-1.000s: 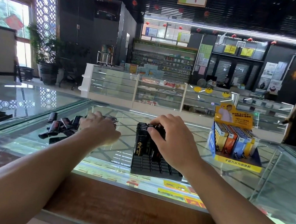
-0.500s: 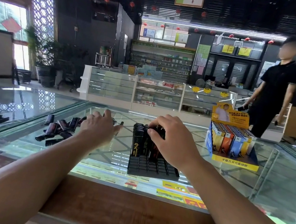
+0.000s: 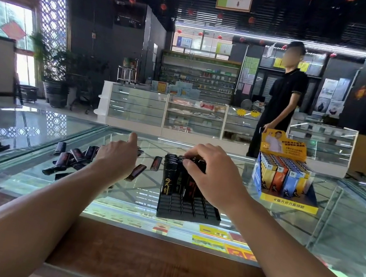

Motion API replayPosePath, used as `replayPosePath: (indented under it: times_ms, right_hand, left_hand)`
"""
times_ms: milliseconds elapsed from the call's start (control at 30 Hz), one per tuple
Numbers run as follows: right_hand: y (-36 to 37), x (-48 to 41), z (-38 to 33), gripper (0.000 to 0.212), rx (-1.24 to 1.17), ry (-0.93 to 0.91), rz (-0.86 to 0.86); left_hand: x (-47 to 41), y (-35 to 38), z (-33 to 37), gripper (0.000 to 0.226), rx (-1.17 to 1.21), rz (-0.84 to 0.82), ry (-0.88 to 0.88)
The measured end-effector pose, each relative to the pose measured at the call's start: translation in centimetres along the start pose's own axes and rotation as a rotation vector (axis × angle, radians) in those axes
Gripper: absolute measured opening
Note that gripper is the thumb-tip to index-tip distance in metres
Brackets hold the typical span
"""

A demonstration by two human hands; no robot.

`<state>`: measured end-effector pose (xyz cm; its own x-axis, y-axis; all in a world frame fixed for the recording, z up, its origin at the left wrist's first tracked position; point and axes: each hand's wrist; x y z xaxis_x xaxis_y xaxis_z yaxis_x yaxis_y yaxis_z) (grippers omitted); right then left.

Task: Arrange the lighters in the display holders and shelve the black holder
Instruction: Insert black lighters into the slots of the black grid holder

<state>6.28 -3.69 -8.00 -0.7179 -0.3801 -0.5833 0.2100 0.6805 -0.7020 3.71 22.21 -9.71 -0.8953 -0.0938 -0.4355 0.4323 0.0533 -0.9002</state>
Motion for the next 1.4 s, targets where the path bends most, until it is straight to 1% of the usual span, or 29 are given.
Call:
replayPosePath:
  times_ms: [100,200,267,333,367,400,500,567,633,700,800,933,1067,1133,1200,1267,1400]
  right_hand:
    - [0.0,-0.1,0.0,0.015,0.01,0.006,-0.004]
    - [-0.1,0.0,-0.1,0.014,0.007,0.01,-0.008]
    - [-0.1,0.0,-0.1,0.013,0.004,0.009,-0.006]
    - [-0.2,0.0,-0.2,0.013,-0.001,0.005,-0.003]
    - [-0.3,0.0,-0.2,0.014,-0.002,0.006,-0.003]
    - [-0.3,0.0,-0.2,0.016,-0.006,0.008,-0.006]
    - [-0.5,0.1,-0.3,0.022,-0.038,0.022,0.0]
    - [-0.6,0.2,-0.5,0.024,-0.096,0.034,0.021]
    - [-0.7,0.2,-0.9,0.026,-0.154,0.046,0.039]
    - [-0.7,0.3,-1.3,0.029,-0.191,0.046,0.057]
    - [-0.7,0.4,-1.9,0.034,-0.232,0.052,0.09]
    - [-0.8,0.5,-2.4,0.031,-0.305,0.075,0.1]
    - [-1.0,0.8,-2.8,0.035,-0.364,0.083,0.034]
    - [-0.8,0.7,-2.8,0.036,-0.308,0.082,0.059]
    - [-0.6,0.6,-2.8,0.034,-0.232,0.083,0.135]
    - [-0.6,0.5,-2.9,0.031,-0.213,0.09,0.182]
    - [-0.8,0.5,-2.7,0.026,-0.281,0.105,0.104]
  left_hand:
    - [-0.1,-0.2,-0.2,0.052,-0.018,0.005,0.045]
    - [0.0,-0.3,-0.2,0.046,-0.053,0.036,0.092]
    - [-0.1,-0.4,-0.1,0.044,-0.066,0.095,0.115]
    - [-0.5,-0.5,-0.3,0.041,-0.033,0.219,0.138]
    - [-0.8,-0.6,-0.3,0.038,0.043,0.293,0.134]
    - [-1.0,-0.9,-0.3,0.035,0.173,0.357,0.11]
    - [-1.6,-2.9,0.6,0.03,0.767,0.473,-0.043]
    - [-1.4,-4.0,1.4,0.032,1.151,0.503,-0.116]
    - [-0.9,-4.7,2.1,0.035,1.345,0.507,-0.116]
    - [-0.5,-5.1,2.9,0.038,1.437,0.508,-0.075]
    - [-0.1,-5.7,4.1,0.039,1.53,0.505,-0.014]
    - [0.1,-5.7,5.2,0.04,1.575,0.479,0.069]
    - [0.3,-5.5,5.9,0.045,1.613,0.484,0.133]
    - [0.4,-5.5,6.0,0.046,1.643,0.488,0.137]
    - [0.4,-5.5,5.9,0.045,1.671,0.496,0.129]
    - [0.4,-5.6,5.9,0.043,1.692,0.501,0.125]
    - [0.6,-5.4,6.1,0.048,1.698,0.48,0.131]
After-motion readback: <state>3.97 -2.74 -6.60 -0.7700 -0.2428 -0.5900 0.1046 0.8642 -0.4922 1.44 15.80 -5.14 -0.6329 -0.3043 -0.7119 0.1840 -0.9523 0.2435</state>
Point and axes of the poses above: each hand's wrist, its own x-axis away from the middle knuckle, its own y-axis out of the palm, z = x × y, and after that the axes turned 14 degrees about y, right-handed
